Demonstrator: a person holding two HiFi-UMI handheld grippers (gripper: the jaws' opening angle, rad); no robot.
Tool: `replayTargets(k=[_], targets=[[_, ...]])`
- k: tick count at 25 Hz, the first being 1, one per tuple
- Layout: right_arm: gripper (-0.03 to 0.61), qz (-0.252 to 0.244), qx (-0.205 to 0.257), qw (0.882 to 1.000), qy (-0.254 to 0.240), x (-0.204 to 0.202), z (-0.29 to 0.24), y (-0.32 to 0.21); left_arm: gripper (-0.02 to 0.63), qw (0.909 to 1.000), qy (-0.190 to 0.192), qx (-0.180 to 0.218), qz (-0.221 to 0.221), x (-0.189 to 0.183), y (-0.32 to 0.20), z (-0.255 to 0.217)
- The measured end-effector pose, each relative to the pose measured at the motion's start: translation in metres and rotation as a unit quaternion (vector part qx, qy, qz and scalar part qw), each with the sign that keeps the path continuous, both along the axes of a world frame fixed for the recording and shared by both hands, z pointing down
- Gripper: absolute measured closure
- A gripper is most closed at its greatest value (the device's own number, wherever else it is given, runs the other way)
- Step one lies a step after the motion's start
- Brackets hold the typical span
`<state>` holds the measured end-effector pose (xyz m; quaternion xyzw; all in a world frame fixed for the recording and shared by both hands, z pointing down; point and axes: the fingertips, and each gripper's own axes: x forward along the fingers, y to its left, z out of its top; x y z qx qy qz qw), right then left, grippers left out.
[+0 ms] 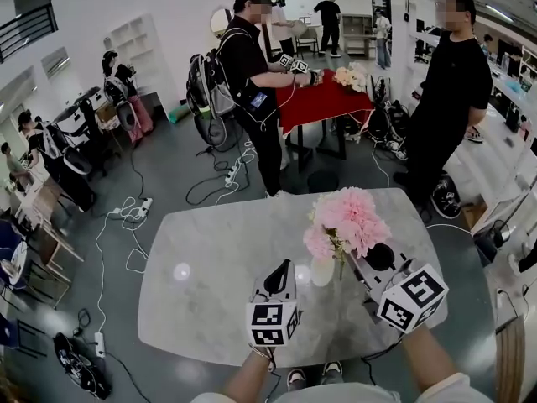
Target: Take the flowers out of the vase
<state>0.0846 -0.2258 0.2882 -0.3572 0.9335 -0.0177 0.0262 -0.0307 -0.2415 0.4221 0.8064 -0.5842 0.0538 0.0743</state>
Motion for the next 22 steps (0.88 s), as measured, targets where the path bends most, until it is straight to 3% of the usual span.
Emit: replayTargets(k=[11,18,22], targets=[[0.522,-0.118,-0.038,0.992,0.004,-0.099,0.020,0.023,0.609,0.9952,0.001,-0.029,-0.093,-0.082,0.035,0.018],[0.522,-0.184,-0.075,0.979,0.038,-0.157,0.061,0.040,0.609,0.9831,0.003,-0.062,-0.172,-0.144,0.067,0.042],[0.522,-0.197,-0.100,0.972,0.082,-0.177,0.102,0.052,0.609,0.9759,0.016,-0.084,-0.201,-0.170,0.089,0.066]])
